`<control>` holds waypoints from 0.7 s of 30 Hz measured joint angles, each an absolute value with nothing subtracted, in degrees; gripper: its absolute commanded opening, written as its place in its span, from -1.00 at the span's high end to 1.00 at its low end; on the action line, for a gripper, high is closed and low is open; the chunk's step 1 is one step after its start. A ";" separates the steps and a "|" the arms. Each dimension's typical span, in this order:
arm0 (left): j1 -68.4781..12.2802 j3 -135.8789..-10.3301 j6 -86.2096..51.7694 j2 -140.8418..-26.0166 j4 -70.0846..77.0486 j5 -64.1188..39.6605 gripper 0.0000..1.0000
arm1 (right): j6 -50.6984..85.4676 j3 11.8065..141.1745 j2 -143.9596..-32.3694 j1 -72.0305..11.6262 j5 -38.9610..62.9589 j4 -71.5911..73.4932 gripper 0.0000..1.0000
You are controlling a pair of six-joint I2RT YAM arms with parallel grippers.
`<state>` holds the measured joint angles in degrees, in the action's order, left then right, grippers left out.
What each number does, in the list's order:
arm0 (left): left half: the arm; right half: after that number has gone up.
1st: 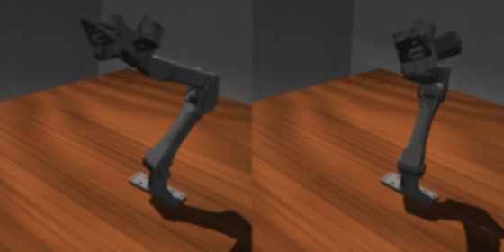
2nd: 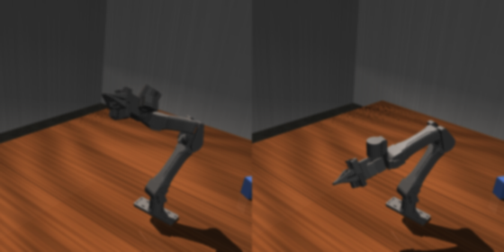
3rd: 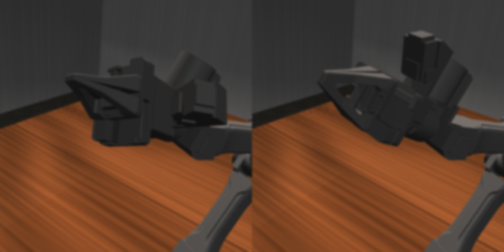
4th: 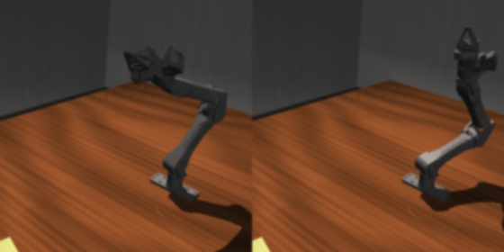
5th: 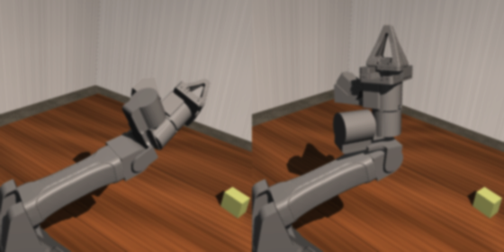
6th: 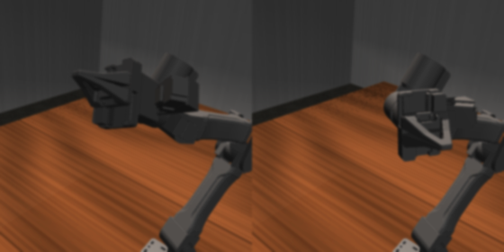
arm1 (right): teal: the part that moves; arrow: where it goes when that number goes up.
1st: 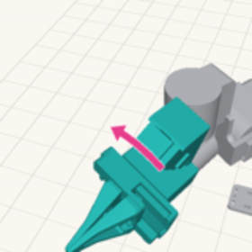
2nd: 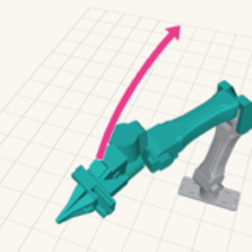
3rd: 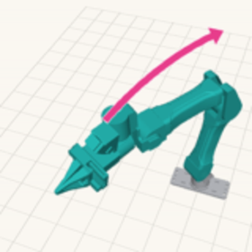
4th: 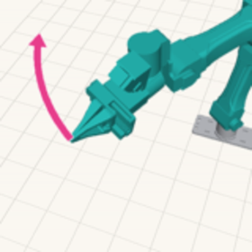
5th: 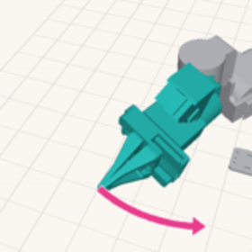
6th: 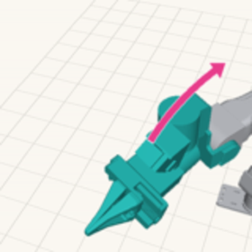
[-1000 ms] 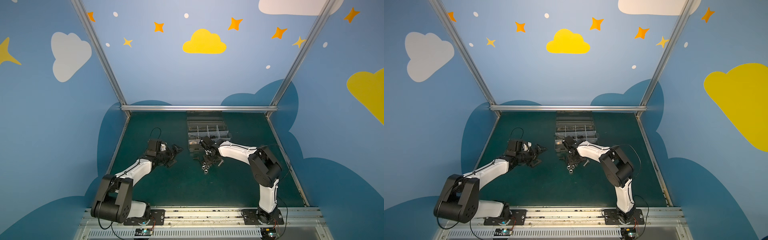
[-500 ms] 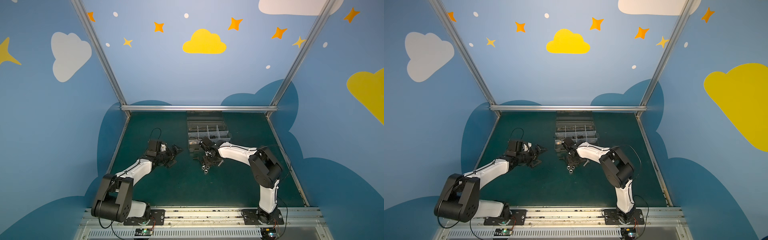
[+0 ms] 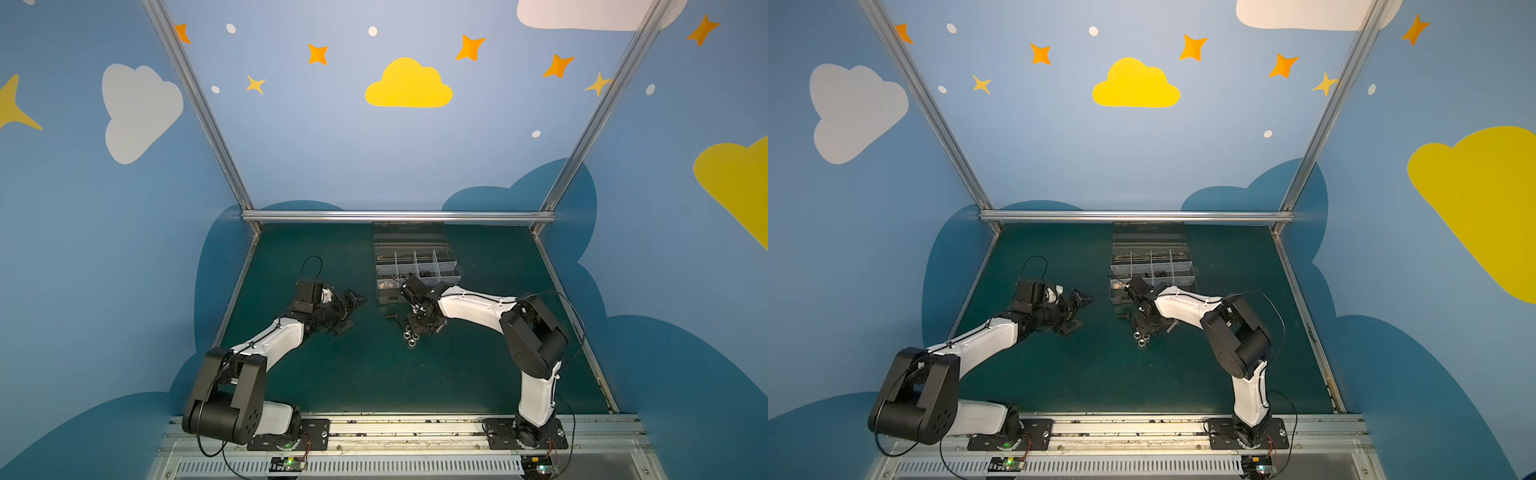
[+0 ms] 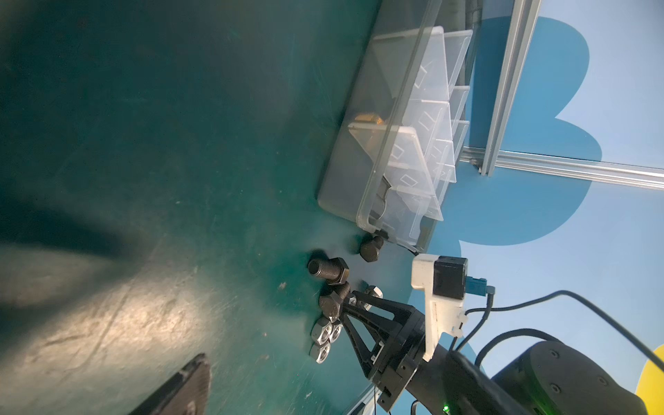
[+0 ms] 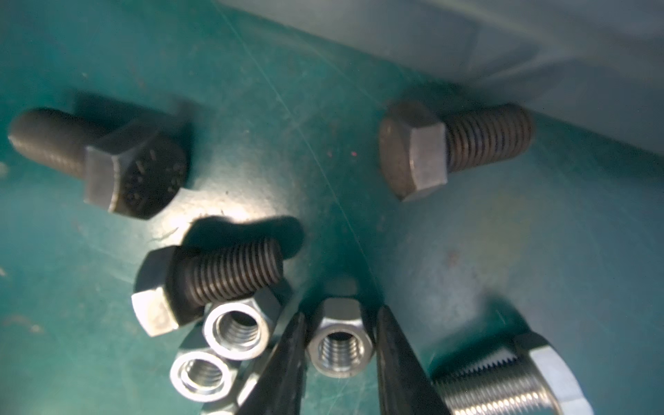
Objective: Sort the screws and nuts into containers
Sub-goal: Pick up the nut from the center of the table.
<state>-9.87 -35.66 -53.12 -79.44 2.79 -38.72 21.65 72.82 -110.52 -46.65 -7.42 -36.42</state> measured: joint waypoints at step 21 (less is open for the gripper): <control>-9.87 -35.66 -53.08 -79.40 2.72 -38.72 -1.00 | 18.90 71.57 -109.10 -44.42 -4.16 -35.79 1.00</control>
